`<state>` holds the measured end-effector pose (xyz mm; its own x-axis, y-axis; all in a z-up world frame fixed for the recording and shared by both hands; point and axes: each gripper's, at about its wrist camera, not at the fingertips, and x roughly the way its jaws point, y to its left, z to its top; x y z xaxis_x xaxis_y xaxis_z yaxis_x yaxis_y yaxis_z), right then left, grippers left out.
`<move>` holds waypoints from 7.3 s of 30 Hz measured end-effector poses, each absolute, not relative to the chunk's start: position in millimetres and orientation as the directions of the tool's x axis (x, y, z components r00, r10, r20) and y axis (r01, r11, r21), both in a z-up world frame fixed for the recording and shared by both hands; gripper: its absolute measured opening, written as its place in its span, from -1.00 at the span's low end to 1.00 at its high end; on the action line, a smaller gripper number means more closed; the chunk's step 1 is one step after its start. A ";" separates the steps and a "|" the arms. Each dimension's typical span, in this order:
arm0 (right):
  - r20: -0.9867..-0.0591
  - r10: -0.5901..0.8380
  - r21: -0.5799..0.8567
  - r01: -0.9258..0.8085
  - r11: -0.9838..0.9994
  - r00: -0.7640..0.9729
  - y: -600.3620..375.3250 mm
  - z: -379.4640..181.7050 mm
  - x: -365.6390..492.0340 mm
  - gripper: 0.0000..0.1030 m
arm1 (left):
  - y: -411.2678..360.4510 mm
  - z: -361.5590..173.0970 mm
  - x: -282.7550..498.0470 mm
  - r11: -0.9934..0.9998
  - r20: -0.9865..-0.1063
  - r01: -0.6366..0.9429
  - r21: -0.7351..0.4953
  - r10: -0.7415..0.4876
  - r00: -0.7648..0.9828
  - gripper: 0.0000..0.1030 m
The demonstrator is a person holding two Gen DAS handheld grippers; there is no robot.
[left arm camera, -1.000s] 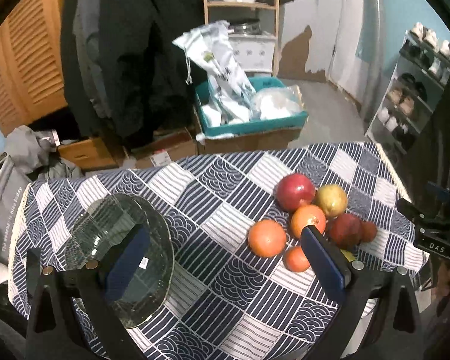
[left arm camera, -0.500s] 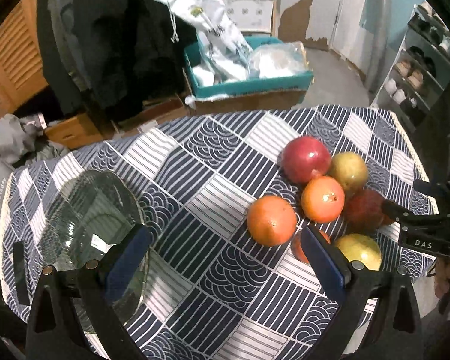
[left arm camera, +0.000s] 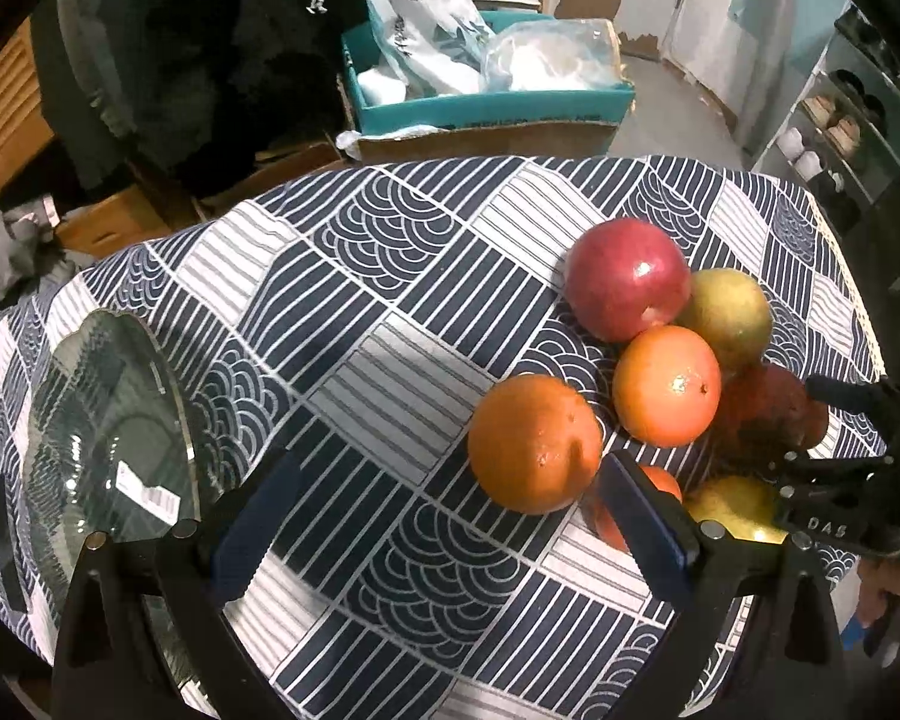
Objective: Organize fruits
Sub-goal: 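Grasp the large orange with the left tool while the right tool grasps the red apple, then lift the orange and red apple and carry both over the glass bowl, then lower the orange and apple into the glass bowl and open both tools, then withdraw both tools from the bowl back toward the fruit cluster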
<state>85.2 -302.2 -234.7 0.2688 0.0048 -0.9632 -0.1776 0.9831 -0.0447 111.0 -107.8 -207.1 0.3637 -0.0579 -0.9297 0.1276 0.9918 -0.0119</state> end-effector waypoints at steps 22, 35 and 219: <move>-0.946 0.040 -0.003 -0.132 0.991 0.323 -312.9 -225.2 82.3 0.47 | -129.6 -256.3 133.0 0.981 -0.960 0.171 -0.091 -0.132 0.245 0.64; -0.917 0.040 -0.005 -0.113 0.994 0.397 -314.6 -204.1 78.0 0.47 | -133.8 -259.0 125.8 0.975 -0.956 0.189 -0.120 -0.165 0.243 0.23; -0.734 0.295 -0.041 -0.474 0.880 0.612 -62.7 -52.6 62.7 0.50 | 104.6 -102.1 22.2 0.980 -0.814 -0.190 -0.065 0.058 0.577 0.71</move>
<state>62.7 -62.7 -52.6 0.6119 0.2950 -0.7338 -0.4736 0.8798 -0.0412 22.2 104.6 -102.1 0.5773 0.0576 -0.8145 -0.1902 0.9796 -0.0655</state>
